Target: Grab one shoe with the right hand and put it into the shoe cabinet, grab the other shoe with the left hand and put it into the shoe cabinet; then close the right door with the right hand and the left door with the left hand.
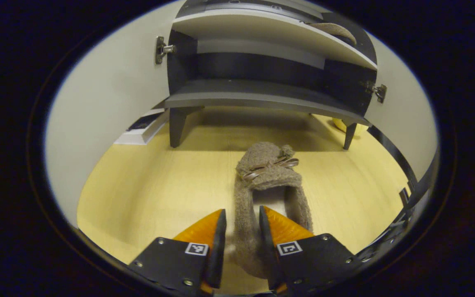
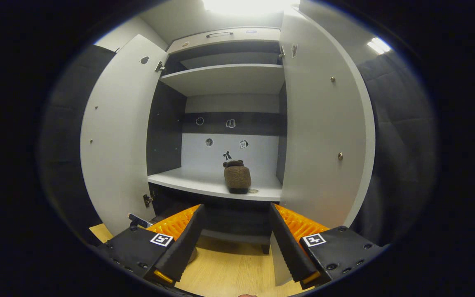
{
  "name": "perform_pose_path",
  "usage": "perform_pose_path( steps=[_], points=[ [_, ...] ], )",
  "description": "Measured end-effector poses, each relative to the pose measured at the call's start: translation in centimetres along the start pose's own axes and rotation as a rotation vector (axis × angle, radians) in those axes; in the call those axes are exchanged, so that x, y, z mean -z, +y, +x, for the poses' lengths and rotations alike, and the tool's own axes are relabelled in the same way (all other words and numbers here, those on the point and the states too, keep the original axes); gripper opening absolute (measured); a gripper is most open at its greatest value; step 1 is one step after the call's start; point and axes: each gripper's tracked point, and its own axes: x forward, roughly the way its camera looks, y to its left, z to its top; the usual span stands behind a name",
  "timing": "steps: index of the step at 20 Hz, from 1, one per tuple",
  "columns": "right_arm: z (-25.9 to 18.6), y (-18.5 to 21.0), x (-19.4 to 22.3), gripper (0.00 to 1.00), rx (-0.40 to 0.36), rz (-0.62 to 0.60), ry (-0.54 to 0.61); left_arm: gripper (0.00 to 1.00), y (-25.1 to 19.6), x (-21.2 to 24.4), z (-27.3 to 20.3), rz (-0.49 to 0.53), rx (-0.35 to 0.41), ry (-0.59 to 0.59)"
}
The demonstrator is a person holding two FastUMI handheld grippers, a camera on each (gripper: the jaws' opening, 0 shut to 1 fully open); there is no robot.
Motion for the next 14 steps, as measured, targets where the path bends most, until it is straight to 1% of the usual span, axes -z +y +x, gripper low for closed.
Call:
perform_pose_path(
  steps=[1, 2, 3, 4, 5, 6, 11, 14],
  points=[
    [0.0, 0.1, 0.2, 0.98, -0.002, 0.0, 0.005, 0.27, 0.0, -0.1, -0.1, 0.006, -0.003, -0.002],
    [0.0, 0.3, 0.2, 0.98, -0.006, 0.001, 0.009, 0.32, 0.4, -0.7, -0.2, 0.016, -0.039, -0.023],
    [-0.1, 0.4, 0.3, 0.98, -0.009, 0.002, 0.012, 0.08, 0.2, -0.6, -0.2, 0.013, -0.044, -0.018],
    [-0.1, 0.5, 0.4, 0.98, -0.009, 0.001, 0.014, 0.06, 0.6, -0.7, -0.6, 0.023, -0.058, -0.021],
    [-0.1, 0.5, 0.5, 0.98, -0.008, -0.002, 0.017, 0.11, 0.7, -1.0, -0.8, 0.02, -0.071, -0.033],
    [-0.1, 0.6, 0.4, 0.98, -0.008, -0.003, 0.018, 0.02, 0.4, -1.4, -0.7, 0.011, -0.069, -0.048],
    [-0.3, 0.6, 0.4, 0.98, -0.004, -0.002, 0.015, 0.02, 1.2, -3.7, -2.4, -0.025, -0.093, -0.123],
    [-0.3, 0.7, 0.4, 0.98, -0.003, 0.004, 0.014, 0.02, 1.5, -5.3, -4.6, -0.048, -0.093, -0.173]
  ],
)
